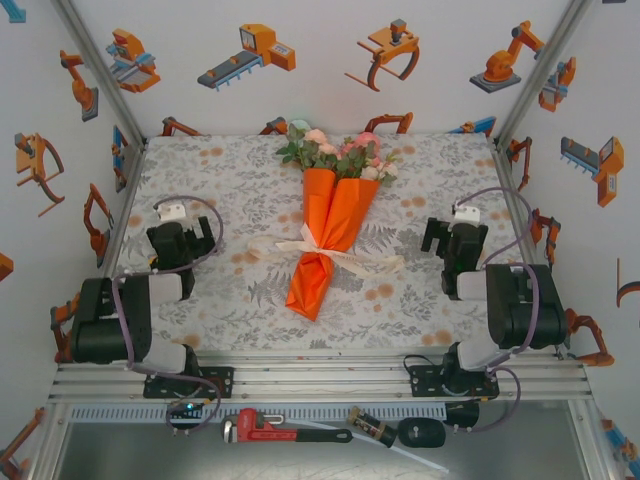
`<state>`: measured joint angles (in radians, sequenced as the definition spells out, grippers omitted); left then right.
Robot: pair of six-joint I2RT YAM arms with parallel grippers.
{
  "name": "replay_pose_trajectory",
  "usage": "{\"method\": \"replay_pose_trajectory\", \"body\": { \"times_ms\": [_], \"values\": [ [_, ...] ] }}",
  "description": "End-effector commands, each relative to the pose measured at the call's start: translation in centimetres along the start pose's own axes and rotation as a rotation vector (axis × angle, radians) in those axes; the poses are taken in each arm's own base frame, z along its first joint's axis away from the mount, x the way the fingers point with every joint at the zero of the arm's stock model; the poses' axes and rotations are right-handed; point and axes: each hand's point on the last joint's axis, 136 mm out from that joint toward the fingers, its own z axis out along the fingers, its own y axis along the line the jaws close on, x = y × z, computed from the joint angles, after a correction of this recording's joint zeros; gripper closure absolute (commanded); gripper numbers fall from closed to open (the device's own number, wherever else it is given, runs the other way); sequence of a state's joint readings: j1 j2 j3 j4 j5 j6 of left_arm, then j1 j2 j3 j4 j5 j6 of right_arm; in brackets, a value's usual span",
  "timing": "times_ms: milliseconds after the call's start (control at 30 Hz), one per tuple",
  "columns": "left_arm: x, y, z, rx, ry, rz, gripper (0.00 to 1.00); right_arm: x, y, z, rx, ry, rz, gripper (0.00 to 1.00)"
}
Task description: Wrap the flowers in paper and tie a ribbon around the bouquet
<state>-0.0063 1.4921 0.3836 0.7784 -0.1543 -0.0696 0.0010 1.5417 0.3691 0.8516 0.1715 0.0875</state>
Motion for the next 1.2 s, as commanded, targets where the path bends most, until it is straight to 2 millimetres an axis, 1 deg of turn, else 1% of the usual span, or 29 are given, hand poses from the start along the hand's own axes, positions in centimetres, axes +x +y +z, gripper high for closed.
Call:
{"method": "replay_pose_trajectory", "body": {
  "times_ms": [0,33,100,133,333,500,1167],
  "values": [
    [-0.70,-1.31,0.48,0.092,-0.056,-0.020,0.03,-1.23,-0.19,0.06,0.002,-0.049,0.001,0.01],
    [-0.51,-1.41,0.53,0.096,-0.028,-0.013,0.03,-1.24,-0.21,0.06,0.002,-0.049,0.002,0.01],
    [-0.76,-1.66,0.71,0.098,-0.043,0.000,0.03,-1.21,-0.18,0.05,0.001,-0.049,0.001,0.01],
    [-0.58,-1.68,0.67,0.098,-0.036,0.001,0.03,-1.23,-0.21,0.06,0.002,-0.049,0.001,0.01],
    [-0.77,-0.83,0.51,0.051,-0.052,-0.021,0.03,-1.24,-0.21,0.06,0.002,-0.050,0.002,0.01],
    [-0.66,-1.82,0.71,0.059,-0.032,0.030,0.03,-1.22,-0.22,0.05,0.003,-0.049,0.002,0.01],
    [-0.63,-1.81,0.68,0.059,-0.032,0.031,0.03,-1.14,-0.18,0.26,-0.035,-0.036,0.020,0.01]
  ]
}}
